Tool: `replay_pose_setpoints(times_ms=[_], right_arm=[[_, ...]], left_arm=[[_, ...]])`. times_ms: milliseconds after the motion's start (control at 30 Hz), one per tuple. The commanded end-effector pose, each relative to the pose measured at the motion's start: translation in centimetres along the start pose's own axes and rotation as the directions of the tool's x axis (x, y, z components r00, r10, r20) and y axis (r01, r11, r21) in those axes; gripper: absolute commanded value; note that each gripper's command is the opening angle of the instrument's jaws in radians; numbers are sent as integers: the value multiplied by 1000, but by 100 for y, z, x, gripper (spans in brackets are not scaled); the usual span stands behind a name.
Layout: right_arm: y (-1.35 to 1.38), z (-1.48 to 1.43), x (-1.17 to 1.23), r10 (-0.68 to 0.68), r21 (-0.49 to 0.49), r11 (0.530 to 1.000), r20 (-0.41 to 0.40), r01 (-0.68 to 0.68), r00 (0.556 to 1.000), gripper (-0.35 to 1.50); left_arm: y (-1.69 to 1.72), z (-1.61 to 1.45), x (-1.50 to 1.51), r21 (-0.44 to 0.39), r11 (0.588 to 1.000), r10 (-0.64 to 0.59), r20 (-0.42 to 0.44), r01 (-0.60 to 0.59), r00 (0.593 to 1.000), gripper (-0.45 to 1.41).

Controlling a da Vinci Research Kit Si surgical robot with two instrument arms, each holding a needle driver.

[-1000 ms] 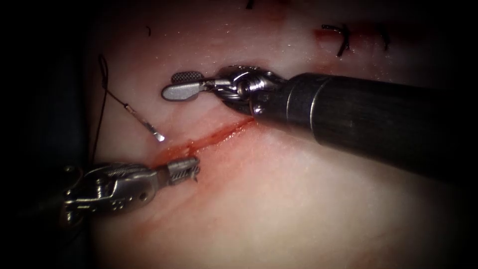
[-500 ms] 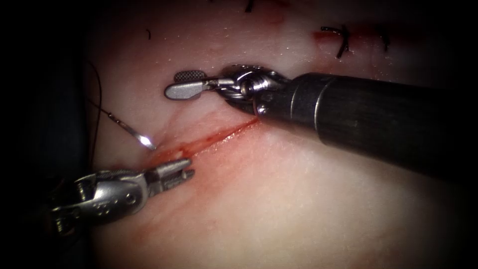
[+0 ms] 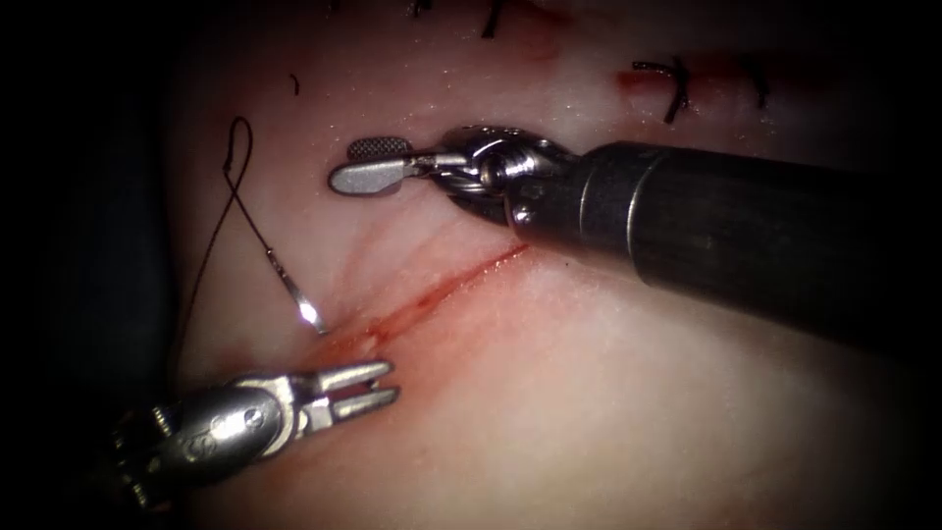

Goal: Wound Closure
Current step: Grab the needle with the left hand and pull it through.

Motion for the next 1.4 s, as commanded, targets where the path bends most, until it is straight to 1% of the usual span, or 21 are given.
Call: replay_pose_setpoints(times_ms=[33,200,333,433,533,567,600,633,700,733,833,900,933,1000,1100,1167,1233,1267,1300,1367,1400], right_arm=[[2,7,4,-3,2,1000,-1,3,1000,108],[2,7,3,-3,2,1000,-1,3,1000,103],[2,6,3,-3,3,1000,0,3,1000,101],[2,4,3,-3,4,1000,0,3,1000,100],[2,3,3,9,-3,1000,-8,-9,1000,98],[2,2,3,21,-5,1000,-11,-21,1000,93],[1,0,3,27,-10,1000,-17,-28,999,84],[1,-1,3,27,-15,1000,-28,-28,999,64],[1,-6,0,24,-50,998,-24,-25,999,-15],[0,-9,0,22,-81,996,-15,-24,1000,-35],[-1,-15,1,-23,-151,988,4,23,1000,-35],[-2,-20,4,-83,-178,981,1,82,997,-35],[-1,-22,8,-150,-198,969,-4,146,989,-35],[0,-24,15,-254,-195,948,18,253,967,-35],[3,-23,24,-317,-132,937,64,323,946,-35],[4,-23,28,-377,-120,914,96,387,921,-35],[3,-23,29,-376,-122,914,101,386,921,-35],[2,-23,29,-374,-124,914,107,386,921,-35],[0,-24,27,-441,-120,882,124,455,889,-35],[-1,-24,27,-457,-127,873,124,471,881,-35],[-2,-23,26,-463,-150,866,119,477,878,-35]], left_arm=[[-3,6,-4,-3,1000,-15,-15,15,1000,-35],[1,6,-3,18,989,-146,-114,149,983,-35],[4,6,-1,19,972,-228,-180,235,957,-35],[7,6,1,19,952,-293,-234,306,927,-35],[10,6,6,18,921,-369,-275,389,888,-35],[12,5,8,13,904,-406,-294,428,866,-35],[13,5,9,10,893,-426,-311,451,850,-35],[14,4,11,0,879,-451,-324,477,832,-35],[16,4,17,-12,855,-490,-347,519,799,-35],[17,4,19,-24,843,-509,-358,538,783,-35],[20,4,25,-44,820,-543,-377,571,751,-35],[22,4,29,-63,803,-566,-391,592,726,-35],[24,5,32,-78,786,-589,-397,613,704,-35],[28,6,37,-114,747,-636,-409,655,654,-35],[32,7,41,-144,713,-673,-418,686,611,-35],[37,7,47,-170,672,-712,-416,721,565,-35],[38,7,48,-169,671,-712,-417,721,565,-35],[39,7,50,-176,662,-720,-417,728,554,-35],[41,7,55,-179,660,-723,-414,729,553,-35],[42,6,60,-187,659,-725,-414,728,550,-35],[42,6,64,-198,654,-732,-410,730,544,-35]])
